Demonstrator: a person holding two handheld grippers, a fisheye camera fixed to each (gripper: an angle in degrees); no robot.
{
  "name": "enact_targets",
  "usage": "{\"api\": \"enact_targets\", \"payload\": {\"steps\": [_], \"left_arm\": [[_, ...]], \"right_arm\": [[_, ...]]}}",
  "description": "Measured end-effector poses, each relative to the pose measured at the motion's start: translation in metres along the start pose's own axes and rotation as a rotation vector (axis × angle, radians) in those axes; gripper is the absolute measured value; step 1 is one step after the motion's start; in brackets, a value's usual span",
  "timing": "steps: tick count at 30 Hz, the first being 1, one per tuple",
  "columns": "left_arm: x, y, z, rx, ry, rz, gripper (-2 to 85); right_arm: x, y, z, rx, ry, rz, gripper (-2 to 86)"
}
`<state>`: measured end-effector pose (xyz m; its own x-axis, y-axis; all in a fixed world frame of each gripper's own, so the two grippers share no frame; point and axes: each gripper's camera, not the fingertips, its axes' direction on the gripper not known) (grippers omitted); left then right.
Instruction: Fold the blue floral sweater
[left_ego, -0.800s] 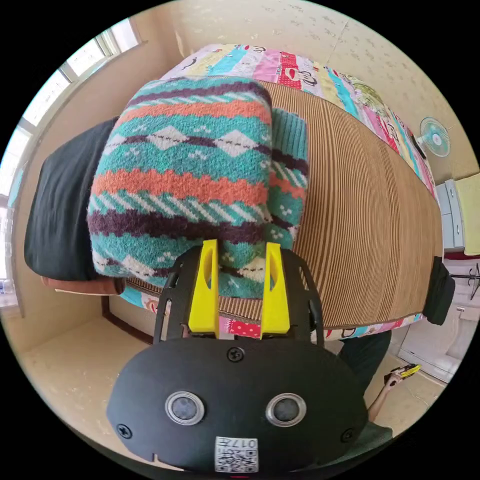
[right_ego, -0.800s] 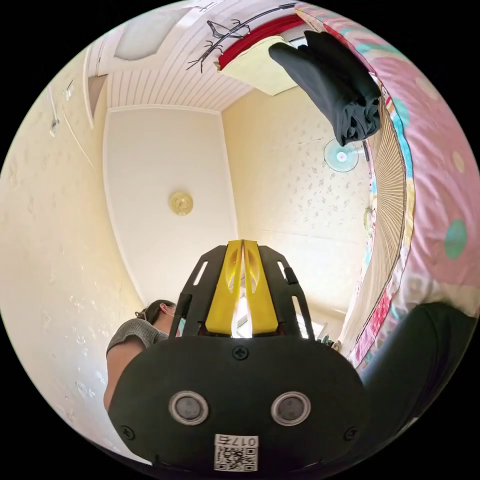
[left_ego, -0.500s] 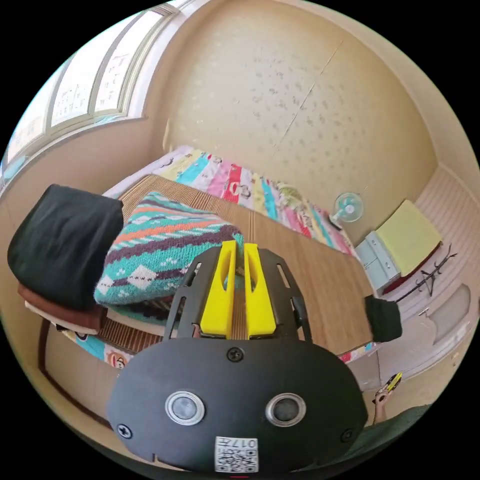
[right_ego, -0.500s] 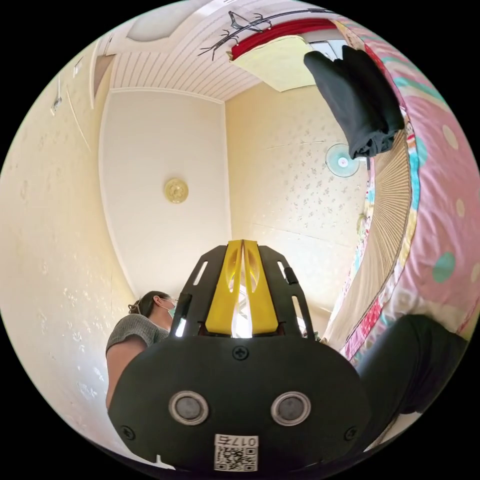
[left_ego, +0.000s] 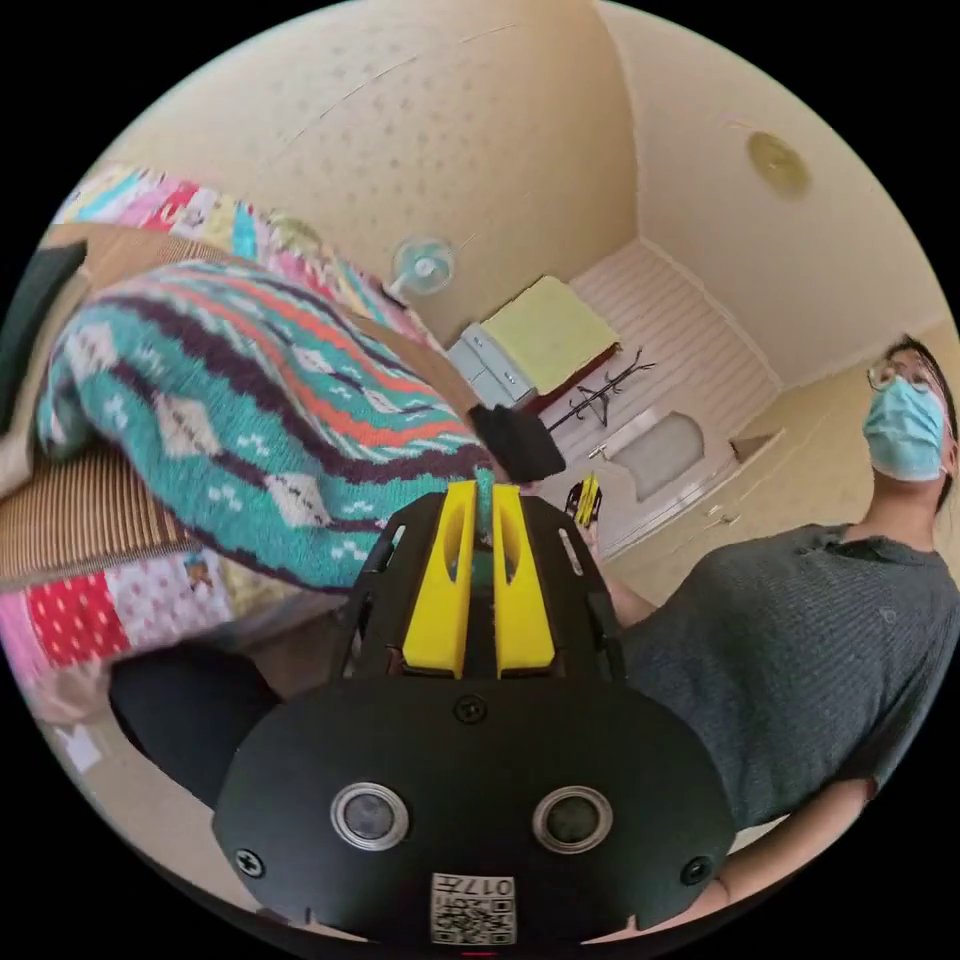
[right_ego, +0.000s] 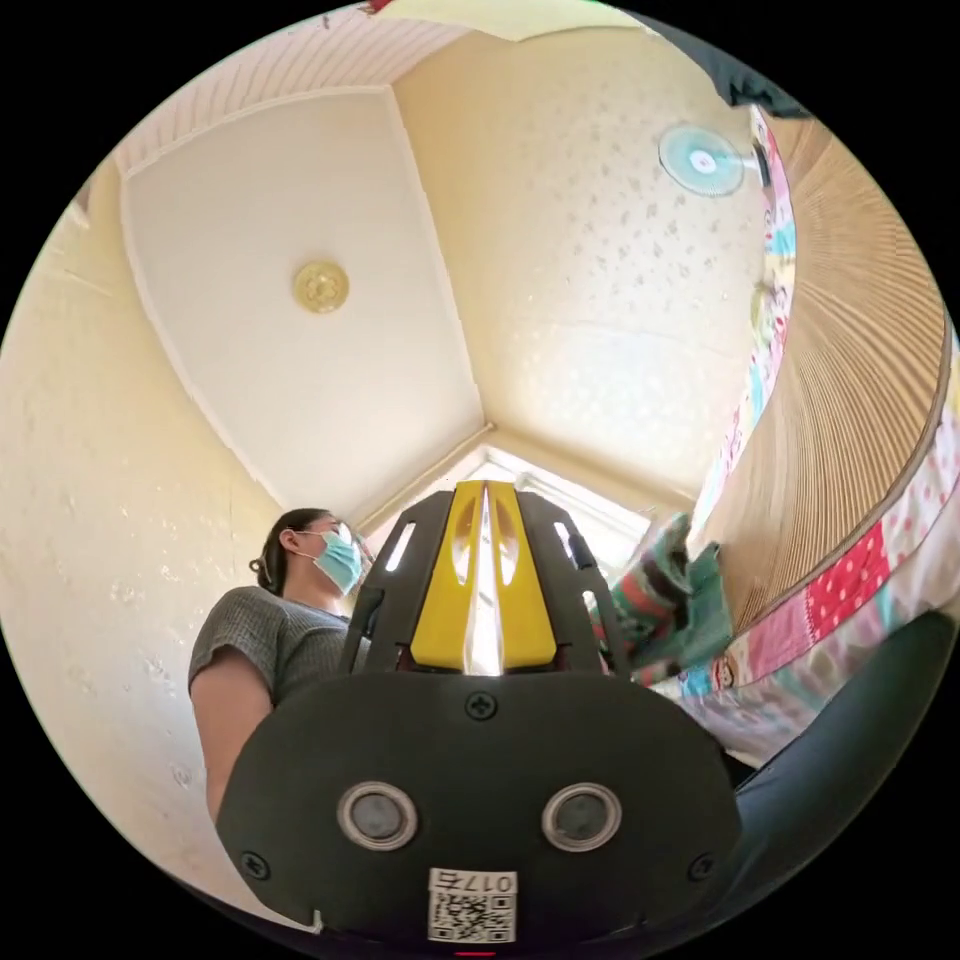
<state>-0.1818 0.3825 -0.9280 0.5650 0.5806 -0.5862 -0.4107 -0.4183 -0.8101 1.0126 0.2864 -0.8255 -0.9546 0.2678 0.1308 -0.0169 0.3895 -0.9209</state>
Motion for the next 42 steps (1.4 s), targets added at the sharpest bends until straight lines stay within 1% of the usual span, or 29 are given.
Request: {"api": "enact_targets", "payload": {"steps": [1, 2, 3, 4, 6, 8, 9, 11, 14, 16, 18, 20, 21, 23, 24, 25, 26, 28, 29, 30, 32, 34, 36, 37, 38, 39, 40, 41, 42], "left_arm": [[-0.003, 0.005, 0.032, -0.179, -0.166, -0.006, 1.3], [0.001, 0.006, 0.043, -0.251, -0.217, 0.032, 1.3], [0.013, 0.008, 0.056, -0.351, -0.286, 0.135, 1.2], [0.026, 0.010, 0.058, -0.380, -0.362, 0.213, 1.2], [0.039, 0.006, 0.055, -0.390, -0.398, 0.270, 1.2], [0.043, -0.001, 0.051, -0.397, -0.401, 0.274, 1.2], [0.044, -0.006, 0.047, -0.393, -0.396, 0.263, 1.1], [0.044, -0.012, 0.038, -0.360, -0.381, 0.243, 0.9], [0.029, -0.014, 0.019, -0.264, -0.319, 0.156, 0.2], [0.003, -0.008, -0.002, -0.171, -0.231, 0.011, -0.3], [-0.011, 0.001, -0.023, -0.074, -0.121, -0.055, -0.5], [-0.021, 0.009, -0.041, -0.004, -0.018, -0.092, -0.6], [-0.025, 0.009, -0.048, -0.014, -0.012, -0.108, -0.4], [-0.026, 0.003, -0.048, -0.115, -0.147, -0.131, 0.4], [-0.023, -0.001, -0.050, -0.146, -0.265, -0.135, 2.3], [-0.018, -0.006, -0.057, -0.121, -0.307, -0.131, 5.5], [-0.016, -0.009, -0.062, -0.095, -0.290, -0.128, 6.0], [-0.009, -0.022, -0.084, 0.030, -0.095, -0.128, 8.4], [-0.009, -0.026, -0.088, 0.050, -0.050, -0.129, 9.0], [-0.007, -0.035, -0.094, 0.065, -0.001, -0.135, 12.4], [0.000, -0.048, -0.098, 0.035, -0.051, -0.132, 18.1], [0.009, -0.057, -0.097, -0.019, -0.177, -0.129, 22.0], [0.005, -0.057, -0.089, -0.099, -0.204, -0.145, 20.5], [-0.002, -0.051, -0.084, -0.134, -0.135, -0.133, 14.3], [-0.007, -0.046, -0.084, -0.135, -0.094, -0.148, 11.2], [-0.015, -0.035, -0.090, -0.105, -0.021, -0.164, 8.0], [-0.014, -0.023, -0.103, -0.065, 0.050, -0.105, 6.1], [-0.011, -0.017, -0.113, -0.043, 0.068, -0.064, 5.7], [-0.001, -0.004, -0.140, 0.027, 0.100, 0.034, 5.3]], "right_arm": [[0.023, 0.002, 0.016, -0.054, 0.044, 0.053, 1.4], [0.044, 0.005, 0.033, -0.111, 0.090, 0.094, 1.7], [0.053, 0.007, 0.043, -0.142, 0.115, 0.111, 1.9], [0.072, 0.011, 0.063, -0.212, 0.171, 0.135, 2.4], [0.100, 0.020, 0.094, -0.338, 0.301, 0.164, 3.8], [0.141, 0.037, 0.134, -0.498, 0.538, 0.203, 7.5], [0.152, 0.042, 0.144, -0.529, 0.603, 0.214, 8.7], [0.191, 0.066, 0.174, -0.589, 0.885, 0.232, 12.2], [0.236, 0.098, 0.202, -0.649, 0.988, 0.173, 13.5], [0.272, 0.117, 0.210, -0.699, 0.974, 0.215, 13.4], [0.299, 0.134, 0.214, -0.734, 0.955, 0.257, 11.8], [0.300, 0.153, 0.222, -0.726, 1.018, 0.190, 7.4], [0.296, 0.156, 0.225, -0.726, 1.023, 0.160, 6.3], [0.271, 0.166, 0.240, -0.708, 0.925, 0.058, 4.4], [0.265, 0.169, 0.246, -0.705, 0.892, 0.035, 4.0], [0.254, 0.176, 0.259, -0.718, 0.830, -0.004, 3.5], [0.246, 0.185, 0.274, -0.756, 0.785, -0.048, 3.1], [0.241, 0.202, 0.298, -0.838, 0.740, -0.103, 2.7], [0.241, 0.216, 0.311, -0.892, 0.711, -0.134, 2.6], [0.241, 0.223, 0.317, -0.916, 0.695, -0.147, 2.6], [0.248, 0.249, 0.331, -0.979, 0.628, -0.166, 2.5], [0.254, 0.265, 0.338, -1.015, 0.578, -0.153, 2.5], [0.256, 0.279, 0.343, -1.043, 0.550, -0.156, 2.4], [0.257, 0.285, 0.343, -1.049, 0.543, -0.153, 2.3], [0.260, 0.289, 0.340, -1.054, 0.556, -0.133, 2.3], [0.262, 0.291, 0.338, -1.063, 0.567, -0.124, 2.2], [0.264, 0.292, 0.331, -1.072, 0.586, -0.110, 2.1], [0.263, 0.289, 0.319, -1.054, 0.565, -0.097, 1.8], [0.261, 0.285, 0.312, -1.039, 0.535, -0.088, 1.7]]}}
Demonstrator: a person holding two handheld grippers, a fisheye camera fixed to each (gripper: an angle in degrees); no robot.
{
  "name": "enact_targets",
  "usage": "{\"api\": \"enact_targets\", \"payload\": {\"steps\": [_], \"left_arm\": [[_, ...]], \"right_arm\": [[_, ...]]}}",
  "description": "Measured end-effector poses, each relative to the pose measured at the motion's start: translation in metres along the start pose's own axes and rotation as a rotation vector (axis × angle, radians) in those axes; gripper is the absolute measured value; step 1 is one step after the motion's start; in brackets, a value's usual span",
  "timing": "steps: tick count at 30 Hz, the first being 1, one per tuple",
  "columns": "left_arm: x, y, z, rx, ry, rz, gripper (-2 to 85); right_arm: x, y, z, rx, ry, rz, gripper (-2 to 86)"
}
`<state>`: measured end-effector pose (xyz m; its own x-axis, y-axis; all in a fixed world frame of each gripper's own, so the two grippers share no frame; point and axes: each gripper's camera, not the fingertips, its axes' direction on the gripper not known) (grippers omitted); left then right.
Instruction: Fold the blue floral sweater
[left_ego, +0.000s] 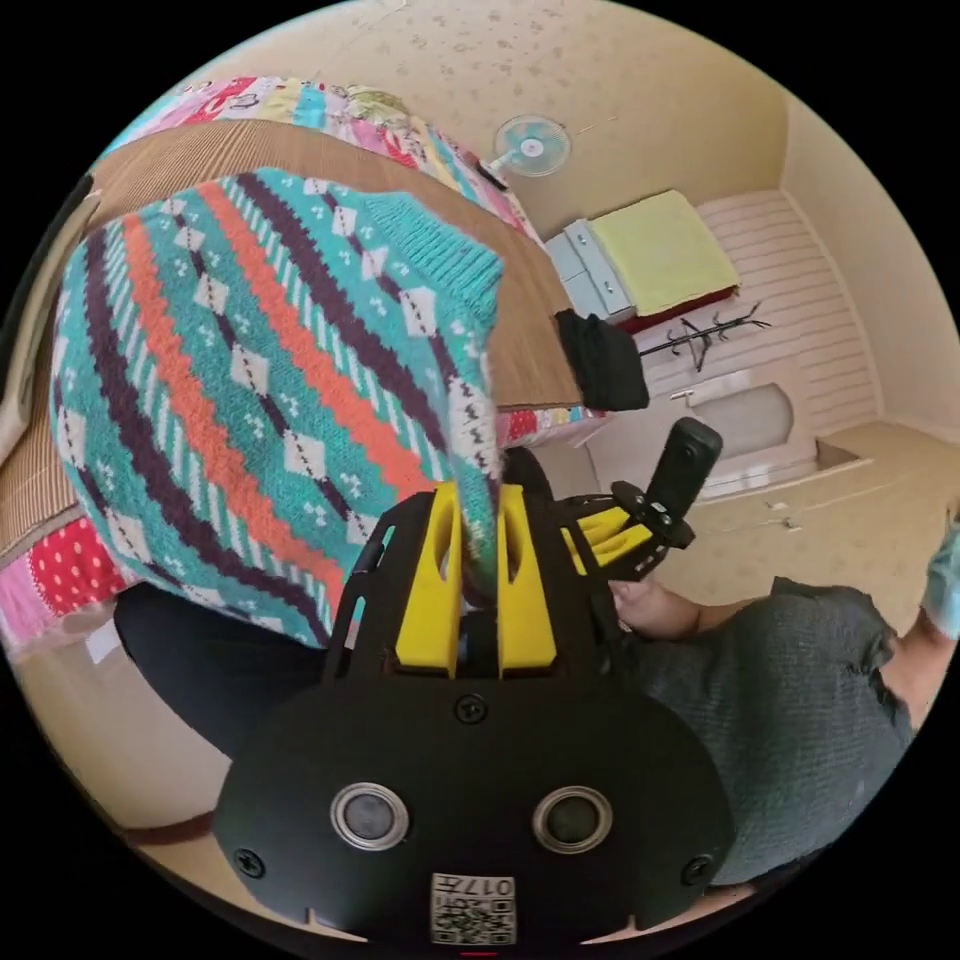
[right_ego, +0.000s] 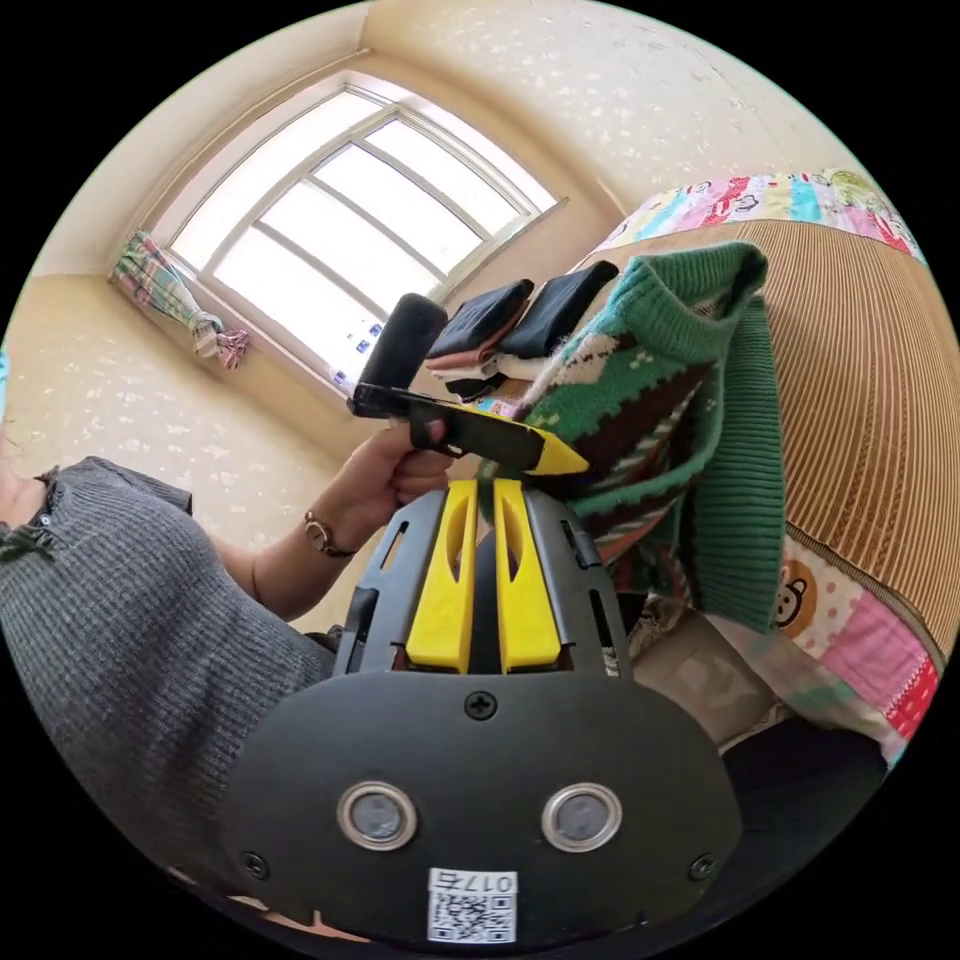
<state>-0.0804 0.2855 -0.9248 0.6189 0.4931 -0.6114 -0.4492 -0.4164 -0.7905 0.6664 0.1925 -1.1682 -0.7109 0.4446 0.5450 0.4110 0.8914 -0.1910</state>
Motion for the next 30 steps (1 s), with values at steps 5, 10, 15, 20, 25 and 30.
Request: {"api": "enact_targets", "payload": {"steps": [5, 10, 15, 20, 25, 30], "left_arm": [[0.022, 0.054, -0.155, 0.378, 0.273, 0.263, 5.0], [0.072, 0.121, -0.285, 0.625, 0.454, 0.749, 5.0], [0.111, 0.140, -0.329, 0.617, 0.683, 1.137, 4.9], [0.118, 0.130, -0.316, 0.619, 1.085, 1.256, 4.8], [0.140, 0.126, -0.265, 0.611, 1.472, 1.271, 4.9], [0.167, 0.112, -0.226, 0.528, 1.642, 1.214, 4.9]], "right_arm": [[0.016, 0.051, -0.082, 0.202, -0.144, 0.048, 1.4], [0.016, 0.080, -0.122, 0.264, -0.003, 0.082, 2.3], [0.006, 0.082, -0.125, 0.301, 0.026, 0.052, 3.5], [-0.004, 0.072, -0.084, 0.217, -0.013, 0.024, 7.8], [-0.022, 0.066, -0.036, 0.112, 0.164, -0.036, 12.1], [-0.001, 0.061, 0.029, -0.052, 0.359, -0.013, 18.0]]}}
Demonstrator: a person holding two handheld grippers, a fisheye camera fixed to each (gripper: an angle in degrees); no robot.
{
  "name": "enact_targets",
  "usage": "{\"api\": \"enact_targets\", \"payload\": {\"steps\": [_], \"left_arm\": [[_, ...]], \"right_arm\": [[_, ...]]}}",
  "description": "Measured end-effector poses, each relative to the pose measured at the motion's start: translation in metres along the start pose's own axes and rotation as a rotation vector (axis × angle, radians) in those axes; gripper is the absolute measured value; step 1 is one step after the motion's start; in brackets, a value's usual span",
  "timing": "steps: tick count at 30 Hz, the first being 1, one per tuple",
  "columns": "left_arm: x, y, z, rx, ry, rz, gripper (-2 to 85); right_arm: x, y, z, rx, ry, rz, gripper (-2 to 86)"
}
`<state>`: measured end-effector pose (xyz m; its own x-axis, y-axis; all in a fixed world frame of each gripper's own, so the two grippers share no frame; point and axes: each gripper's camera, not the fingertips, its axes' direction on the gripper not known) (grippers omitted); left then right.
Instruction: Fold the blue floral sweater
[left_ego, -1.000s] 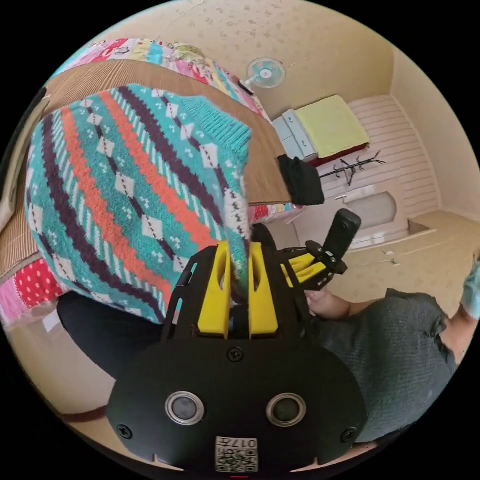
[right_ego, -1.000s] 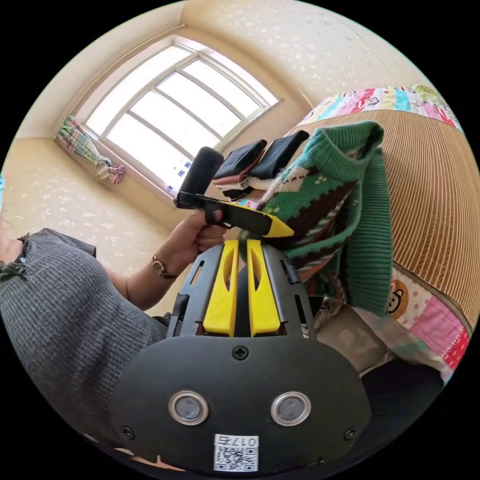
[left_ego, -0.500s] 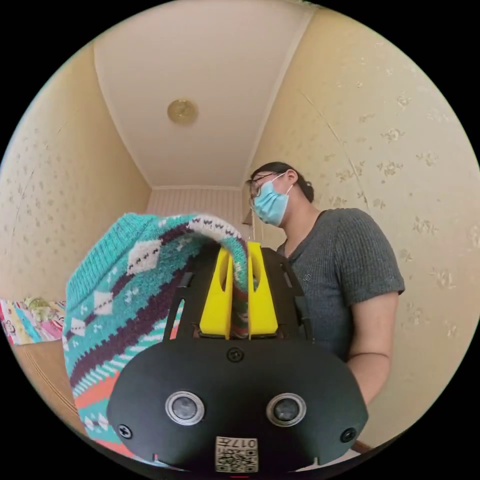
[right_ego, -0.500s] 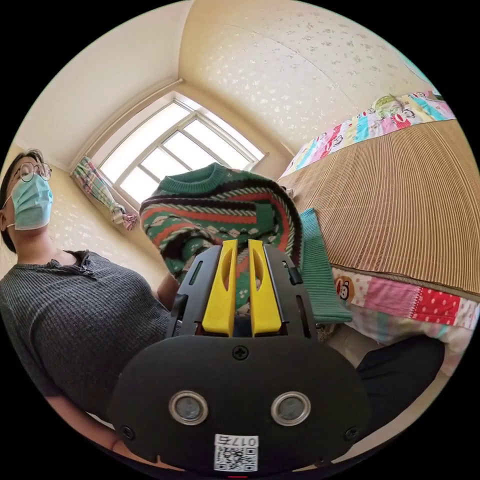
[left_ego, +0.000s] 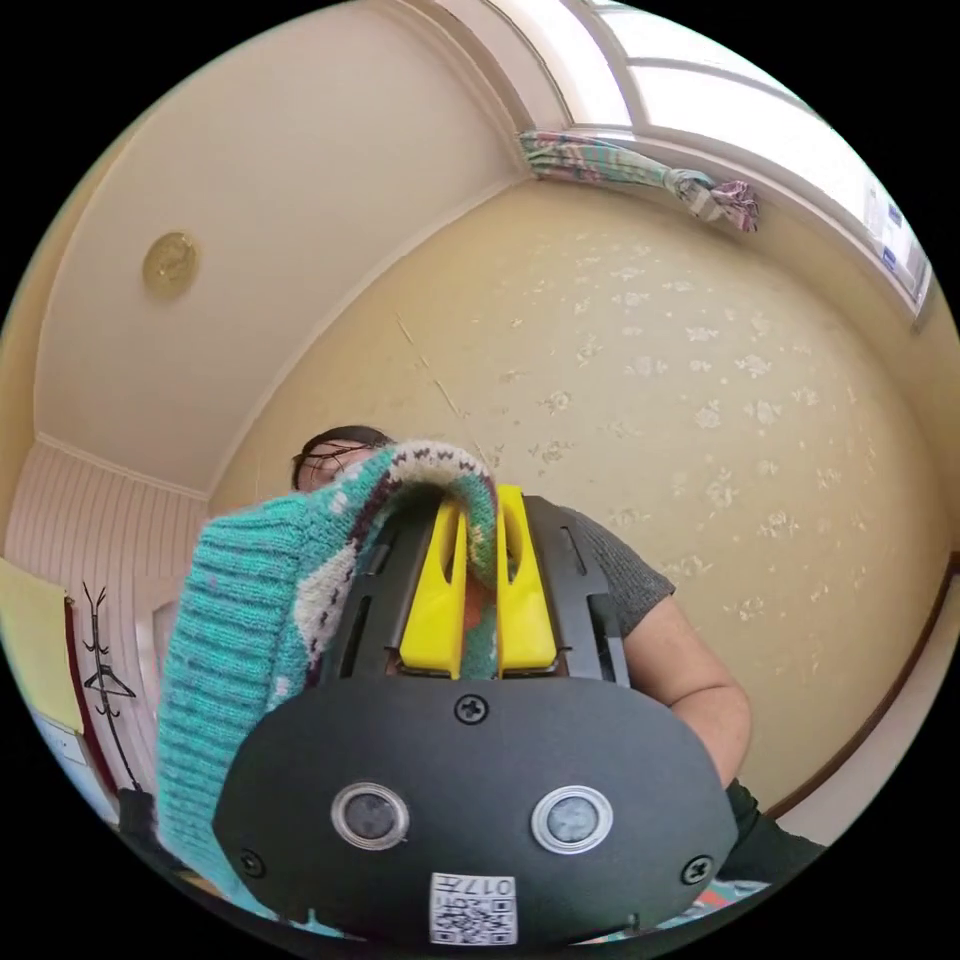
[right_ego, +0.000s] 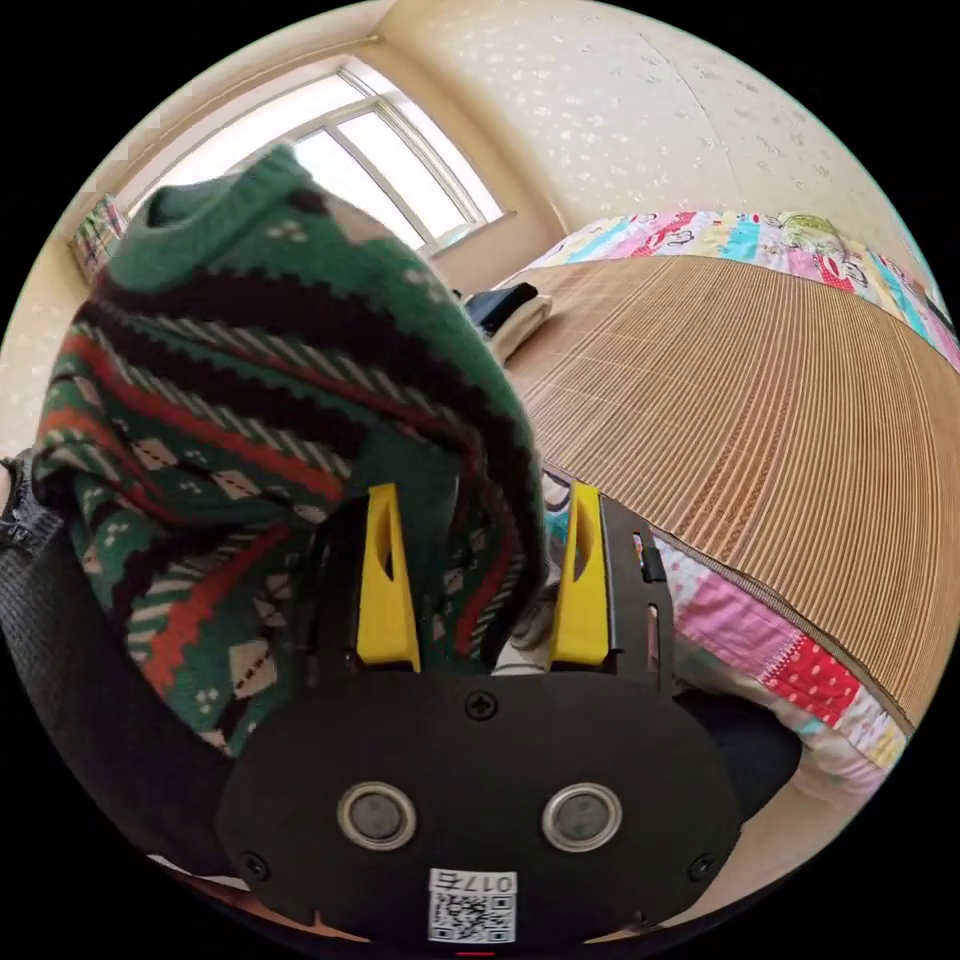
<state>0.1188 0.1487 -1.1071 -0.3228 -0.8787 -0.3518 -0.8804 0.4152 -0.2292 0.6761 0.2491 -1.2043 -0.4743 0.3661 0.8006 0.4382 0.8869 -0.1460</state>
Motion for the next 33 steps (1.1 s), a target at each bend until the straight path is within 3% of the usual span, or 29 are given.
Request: {"api": "enact_targets", "payload": {"steps": [5, 8, 12, 14, 19, 22, 26, 30, 33], "left_arm": [[0.016, -0.008, 0.013, -0.135, -0.188, -0.025, 4.9], [0.039, -0.022, 0.015, -0.230, -0.379, -0.028, 4.9], [0.047, -0.027, 0.022, -0.520, -0.619, -0.105, 5.0], [0.033, -0.018, 0.014, -0.630, -0.759, -0.209, 4.9], [-0.044, 0.043, -0.027, -0.818, -1.164, -0.597, 4.4], [-0.074, 0.070, -0.056, -0.773, -1.384, -0.700, 4.2], [-0.088, 0.076, -0.047, -0.561, -1.570, -0.553, 4.0], [-0.083, 0.070, 0.018, -0.355, -1.790, -0.160, 3.8], [-0.090, 0.066, 0.053, -0.335, -1.918, 0.069, 3.7]], "right_arm": [[-0.025, 0.013, -0.055, 0.226, 0.200, 0.056, 7.8], [-0.052, 0.018, -0.120, 0.339, 0.329, 0.072, 7.1], [-0.108, 0.024, -0.197, 0.526, 0.524, 0.035, 6.8], [-0.145, 0.031, -0.236, 0.678, 0.717, 0.112, 6.7], [-0.209, 0.060, -0.293, 1.029, 0.871, 0.202, 6.6], [-0.247, 0.069, -0.306, 1.143, 0.939, 0.189, 6.6], [-0.308, 0.084, -0.302, 1.259, 1.062, 0.057, 6.6], [-0.341, 0.097, -0.311, 1.306, 1.148, 0.003, 6.7], [-0.349, 0.096, -0.324, 1.246, 1.205, 0.003, 6.8]]}}
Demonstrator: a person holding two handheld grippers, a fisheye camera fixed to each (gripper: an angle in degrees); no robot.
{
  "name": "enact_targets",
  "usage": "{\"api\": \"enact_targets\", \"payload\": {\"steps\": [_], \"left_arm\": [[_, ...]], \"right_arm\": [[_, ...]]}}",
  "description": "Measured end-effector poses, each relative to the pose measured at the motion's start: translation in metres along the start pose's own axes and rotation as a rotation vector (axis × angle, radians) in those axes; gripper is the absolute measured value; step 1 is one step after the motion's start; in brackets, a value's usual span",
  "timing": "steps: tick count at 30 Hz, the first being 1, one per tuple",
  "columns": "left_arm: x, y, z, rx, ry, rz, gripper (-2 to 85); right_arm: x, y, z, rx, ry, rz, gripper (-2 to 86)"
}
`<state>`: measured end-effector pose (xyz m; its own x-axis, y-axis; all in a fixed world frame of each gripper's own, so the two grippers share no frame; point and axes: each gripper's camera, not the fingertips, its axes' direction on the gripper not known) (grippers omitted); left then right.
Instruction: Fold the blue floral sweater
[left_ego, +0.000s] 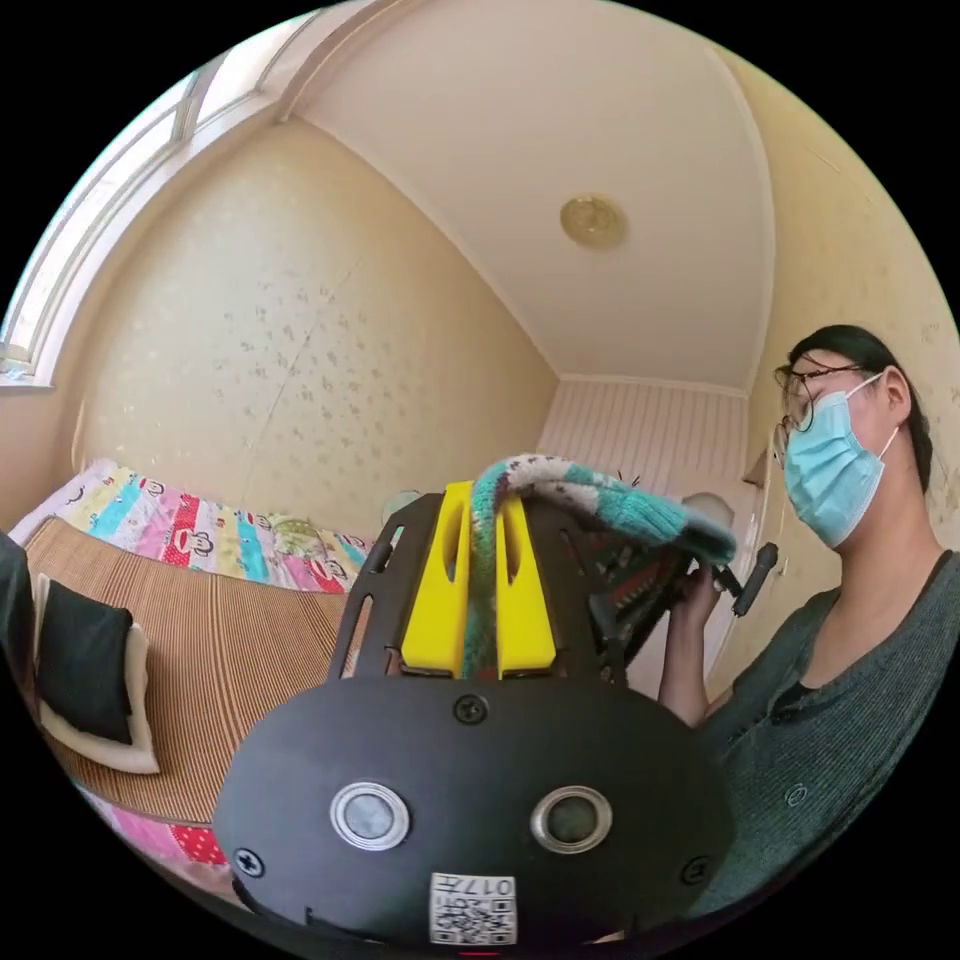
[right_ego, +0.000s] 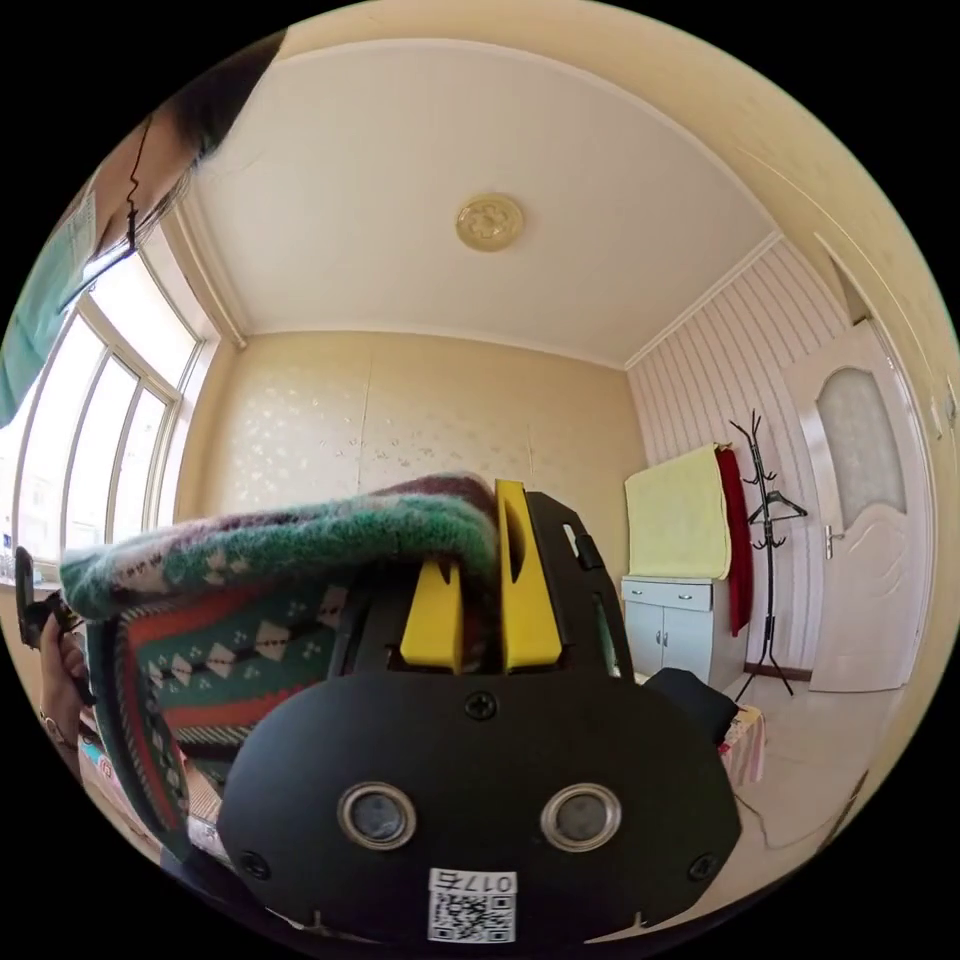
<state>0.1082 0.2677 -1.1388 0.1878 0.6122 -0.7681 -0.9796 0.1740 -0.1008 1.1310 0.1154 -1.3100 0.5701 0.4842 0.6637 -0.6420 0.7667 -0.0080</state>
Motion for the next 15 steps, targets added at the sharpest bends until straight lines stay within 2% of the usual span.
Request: {"api": "enact_targets", "payload": {"steps": [3, 6, 8, 9, 10, 11, 12, 13, 14, 15], "left_arm": [[0.005, -0.018, 0.030, 0.005, -0.101, 0.099, 3.8], [-0.031, -0.036, 0.111, -0.069, -0.182, 0.159, 4.1], [-0.076, -0.047, 0.194, -0.194, -0.263, 0.201, 4.6], [-0.121, -0.052, 0.263, -0.337, -0.314, 0.215, 5.4], [-0.177, -0.048, 0.328, -0.473, -0.373, 0.163, 6.5], [-0.204, -0.043, 0.354, -0.538, -0.398, 0.121, 7.9], [-0.257, -0.026, 0.398, -0.674, -0.428, 0.025, 10.6], [-0.291, -0.003, 0.422, -0.774, -0.427, -0.044, 11.0], [-0.301, 0.009, 0.428, -0.794, -0.438, -0.071, 11.2], [-0.308, 0.032, 0.431, -0.806, -0.459, -0.077, 10.3]], "right_arm": [[-0.004, -0.003, 0.016, -0.089, -0.025, -0.057, 7.4], [-0.021, 0.010, 0.081, -0.187, 0.019, -0.154, 8.0], [-0.046, 0.022, 0.196, -0.393, -0.008, -0.274, 8.3], [-0.053, 0.025, 0.234, -0.461, -0.031, -0.302, 8.4], [-0.065, 0.034, 0.319, -0.622, -0.091, -0.344, 8.8], [-0.075, 0.053, 0.414, -0.808, -0.150, -0.361, 9.5], [-0.079, 0.069, 0.464, -0.904, -0.174, -0.354, 10.3], [-0.081, 0.111, 0.546, -1.089, -0.219, -0.301, 12.0], [-0.083, 0.163, 0.601, -1.288, -0.270, -0.269, 12.1], [-0.083, 0.187, 0.615, -1.365, -0.293, -0.262, 12.1]]}}
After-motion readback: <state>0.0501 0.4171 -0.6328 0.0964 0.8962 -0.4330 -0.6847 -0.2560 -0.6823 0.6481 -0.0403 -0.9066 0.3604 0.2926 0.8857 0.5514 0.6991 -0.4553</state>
